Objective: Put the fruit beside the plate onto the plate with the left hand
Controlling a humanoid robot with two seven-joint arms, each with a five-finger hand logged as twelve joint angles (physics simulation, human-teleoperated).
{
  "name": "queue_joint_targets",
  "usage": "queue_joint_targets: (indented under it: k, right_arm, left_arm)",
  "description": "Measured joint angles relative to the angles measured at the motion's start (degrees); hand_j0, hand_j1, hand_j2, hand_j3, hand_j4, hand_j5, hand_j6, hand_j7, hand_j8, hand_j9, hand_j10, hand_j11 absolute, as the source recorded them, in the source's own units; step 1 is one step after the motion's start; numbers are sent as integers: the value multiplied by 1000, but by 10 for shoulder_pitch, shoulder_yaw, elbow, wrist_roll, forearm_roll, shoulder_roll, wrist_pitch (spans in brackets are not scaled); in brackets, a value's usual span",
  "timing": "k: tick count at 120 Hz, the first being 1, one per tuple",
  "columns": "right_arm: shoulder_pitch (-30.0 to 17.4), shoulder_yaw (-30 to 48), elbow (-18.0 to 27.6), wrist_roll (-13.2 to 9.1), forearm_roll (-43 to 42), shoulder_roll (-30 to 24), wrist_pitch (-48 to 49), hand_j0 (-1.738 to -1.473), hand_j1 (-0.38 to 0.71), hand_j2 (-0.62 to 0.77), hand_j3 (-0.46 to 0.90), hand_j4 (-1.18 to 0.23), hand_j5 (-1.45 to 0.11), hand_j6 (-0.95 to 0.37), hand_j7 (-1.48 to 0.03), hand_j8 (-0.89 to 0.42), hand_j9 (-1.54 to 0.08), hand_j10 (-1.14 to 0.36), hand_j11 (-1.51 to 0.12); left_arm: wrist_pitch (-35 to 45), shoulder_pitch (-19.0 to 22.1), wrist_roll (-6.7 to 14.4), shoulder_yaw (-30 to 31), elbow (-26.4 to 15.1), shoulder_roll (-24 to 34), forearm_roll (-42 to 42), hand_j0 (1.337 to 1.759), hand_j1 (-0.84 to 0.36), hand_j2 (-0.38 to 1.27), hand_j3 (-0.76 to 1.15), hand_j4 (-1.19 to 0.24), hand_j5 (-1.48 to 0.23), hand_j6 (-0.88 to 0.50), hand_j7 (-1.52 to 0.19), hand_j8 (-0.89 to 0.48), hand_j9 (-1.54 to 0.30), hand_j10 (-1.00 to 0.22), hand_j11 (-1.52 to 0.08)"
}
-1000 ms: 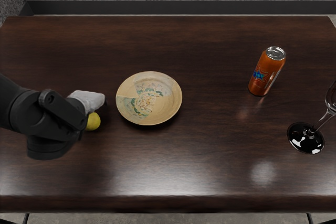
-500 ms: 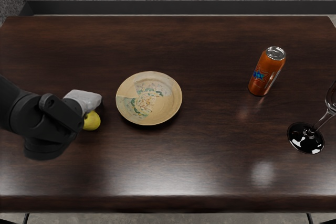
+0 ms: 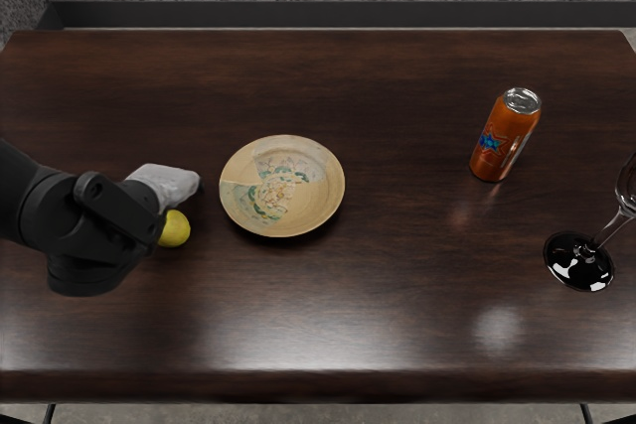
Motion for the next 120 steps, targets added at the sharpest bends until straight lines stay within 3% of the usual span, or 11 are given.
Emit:
queue_joint_targets:
  k: [18, 50, 58, 95, 106, 120]
  right_arm:
    - [0, 0, 0, 0, 0, 0, 0, -1658, -306, -7, 0, -36, -46, -36, -46, -36, -46, -36, -46]
    - [0, 0, 0, 0, 0, 0, 0, -1658, -307, -7, 0, -36, -46, -36, -46, -36, -46, -35, -46]
    - [0, 0, 0, 0, 0, 0, 0, -1658, -307, -7, 0, -35, -46, -35, -46, -35, -46, -35, -46]
    - [0, 0, 0, 0, 0, 0, 0, -1658, -306, -7, 0, -36, -46, -36, -46, -36, -46, -36, -46]
    - [0, 0, 0, 0, 0, 0, 0, -1658, -306, -7, 0, -36, -46, -36, -46, -36, -46, -36, -46]
    - [0, 0, 0, 0, 0, 0, 0, -1658, -306, -7, 0, -36, -46, -36, -46, -36, -46, -36, -46]
  left_arm:
    - [0, 1, -13, -1, 1, 0, -8, 1658, 26, 54, 0, -269, -350, -269, -350, -269, -350, -269, -350]
    - [0, 5, -17, -1, 2, -1, -8, 1658, -79, 68, 0, -358, -465, -358, -465, -358, -465, -358, -465]
    - [0, 7, -17, -1, 2, 0, -8, 1658, -90, 55, 0, -364, -467, -302, -538, -374, -489, -374, -489]
    - [0, 7, -22, 0, 1, 6, -6, 1657, -242, 115, 0, -378, -490, -285, -548, -519, -679, -519, -679]
    - [0, 8, -25, 0, 0, 13, -7, 1657, -281, 160, 0, -444, -574, -316, -518, -478, -729, -555, -729]
    - [0, 8, -27, 0, 0, 18, -8, 1657, -313, 210, 0, -525, -687, -433, -631, -443, -774, -589, -774]
